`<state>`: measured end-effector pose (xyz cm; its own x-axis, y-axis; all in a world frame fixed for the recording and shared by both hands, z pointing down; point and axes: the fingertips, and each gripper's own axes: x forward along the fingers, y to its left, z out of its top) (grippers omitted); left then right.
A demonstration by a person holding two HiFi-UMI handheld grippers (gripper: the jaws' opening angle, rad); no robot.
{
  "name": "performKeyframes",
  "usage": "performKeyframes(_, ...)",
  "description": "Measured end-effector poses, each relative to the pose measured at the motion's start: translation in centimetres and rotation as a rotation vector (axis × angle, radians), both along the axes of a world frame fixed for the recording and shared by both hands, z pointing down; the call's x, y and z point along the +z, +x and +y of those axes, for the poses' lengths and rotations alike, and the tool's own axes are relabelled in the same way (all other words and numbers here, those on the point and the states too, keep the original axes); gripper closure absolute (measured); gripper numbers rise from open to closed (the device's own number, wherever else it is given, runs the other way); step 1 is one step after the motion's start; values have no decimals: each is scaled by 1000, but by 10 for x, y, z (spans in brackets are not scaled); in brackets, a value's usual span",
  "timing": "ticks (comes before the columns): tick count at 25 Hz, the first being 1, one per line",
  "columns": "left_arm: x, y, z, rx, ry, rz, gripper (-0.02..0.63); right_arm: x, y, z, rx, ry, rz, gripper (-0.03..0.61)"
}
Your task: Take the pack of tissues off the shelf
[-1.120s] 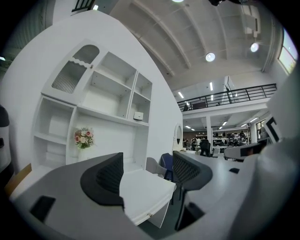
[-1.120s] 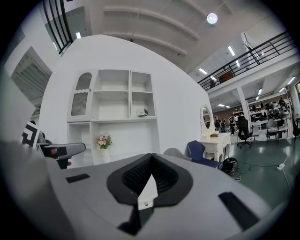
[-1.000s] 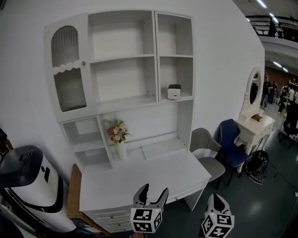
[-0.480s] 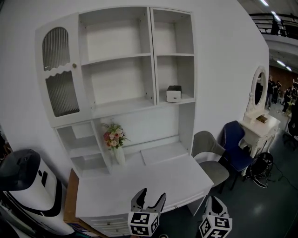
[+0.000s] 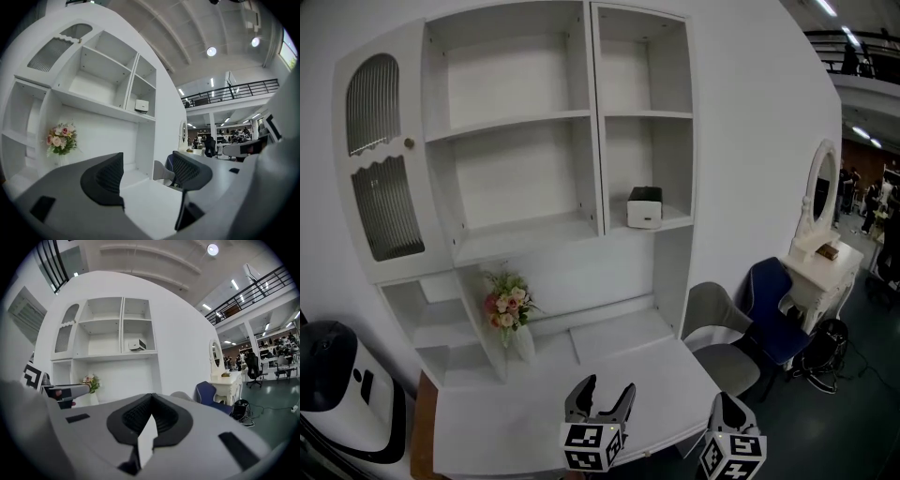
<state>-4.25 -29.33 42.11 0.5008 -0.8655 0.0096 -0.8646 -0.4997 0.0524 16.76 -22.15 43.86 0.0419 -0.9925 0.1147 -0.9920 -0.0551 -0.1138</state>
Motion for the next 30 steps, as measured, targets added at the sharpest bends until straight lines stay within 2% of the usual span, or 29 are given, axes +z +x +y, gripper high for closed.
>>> performKeyframes(6,-15,12,-72,10,26,5,295,-11,11,-73,-2,-10,21,571)
performKeyframes(14,-24,1,-160,-50,39,41,295,-21,21,-153,-13,-14,54,571)
performKeyframes(24,2,15,-197,-94,-19,-6,295,-2,39,-210,-44,-61,2,571)
performKeyframes(30,-26,28,-206,-122,49,-75,295,-20,47,-238,-92,-19,-24,571)
